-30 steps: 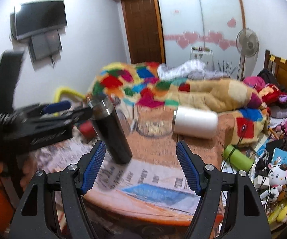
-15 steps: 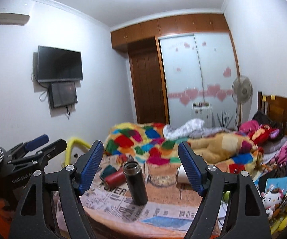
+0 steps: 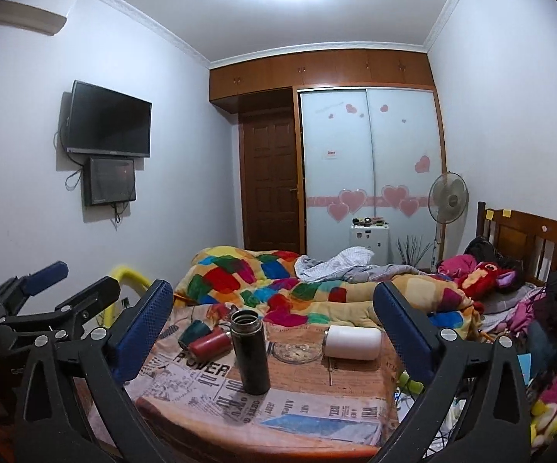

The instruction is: Flip cup upright

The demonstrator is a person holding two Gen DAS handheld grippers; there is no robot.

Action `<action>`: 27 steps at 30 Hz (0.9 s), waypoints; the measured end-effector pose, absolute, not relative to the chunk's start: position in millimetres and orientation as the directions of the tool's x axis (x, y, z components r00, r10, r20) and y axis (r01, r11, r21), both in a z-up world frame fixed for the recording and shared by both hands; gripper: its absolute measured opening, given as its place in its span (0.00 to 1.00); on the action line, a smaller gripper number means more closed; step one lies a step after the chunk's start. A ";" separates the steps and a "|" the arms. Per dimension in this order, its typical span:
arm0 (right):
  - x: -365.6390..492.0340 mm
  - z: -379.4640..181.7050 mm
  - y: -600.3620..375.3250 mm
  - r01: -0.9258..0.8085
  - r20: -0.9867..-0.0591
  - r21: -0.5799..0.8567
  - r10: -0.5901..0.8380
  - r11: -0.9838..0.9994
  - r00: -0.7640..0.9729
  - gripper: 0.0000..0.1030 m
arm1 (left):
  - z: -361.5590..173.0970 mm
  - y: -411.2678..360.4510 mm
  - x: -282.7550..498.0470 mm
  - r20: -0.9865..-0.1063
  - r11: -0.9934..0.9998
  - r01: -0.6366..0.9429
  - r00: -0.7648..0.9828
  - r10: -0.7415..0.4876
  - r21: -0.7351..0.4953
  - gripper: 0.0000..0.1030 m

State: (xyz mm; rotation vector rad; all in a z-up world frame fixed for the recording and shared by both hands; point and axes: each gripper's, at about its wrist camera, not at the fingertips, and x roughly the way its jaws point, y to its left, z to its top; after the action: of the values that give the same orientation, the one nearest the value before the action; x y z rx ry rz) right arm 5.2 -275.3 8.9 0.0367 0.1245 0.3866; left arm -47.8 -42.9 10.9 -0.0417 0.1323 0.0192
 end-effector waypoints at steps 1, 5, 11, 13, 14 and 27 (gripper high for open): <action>2.2 8.2 -278.4 -0.375 -0.113 0.059 0.379 0.925 0.918 1.00 | 10.8 -43.8 -48.5 -0.130 0.999 -0.023 0.991 0.018 -0.039 0.98; 1.0 7.8 -278.4 -0.375 -0.115 0.060 0.379 0.925 0.918 1.00 | 10.8 -46.2 -50.2 -0.122 0.999 -0.026 0.992 0.023 -0.027 0.99; -3.8 4.6 -278.7 -0.373 -0.122 0.062 0.378 0.926 0.918 1.00 | 9.0 -48.9 -51.1 -0.125 0.999 -0.029 0.992 0.027 -0.018 0.99; -4.6 4.0 -278.5 -0.372 -0.126 0.063 0.377 0.926 0.917 1.00 | 9.0 -49.4 -50.8 -0.124 0.999 -0.029 0.992 0.027 -0.017 0.99; -4.2 3.6 -278.6 -0.372 -0.129 0.065 0.378 0.926 0.917 1.00 | 8.9 -49.4 -50.5 -0.124 0.999 -0.030 0.992 0.028 -0.016 0.99; -0.9 4.6 -279.4 -0.371 -0.145 0.072 0.378 0.926 0.915 1.00 | 5.5 -48.1 -49.0 -0.129 0.999 -0.031 0.991 0.028 -0.022 0.99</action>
State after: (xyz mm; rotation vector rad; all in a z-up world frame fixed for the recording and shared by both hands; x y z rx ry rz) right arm -0.9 -279.4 4.6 0.0438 0.1577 0.3854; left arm -49.0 -48.1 5.5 -0.0236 0.1291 0.0294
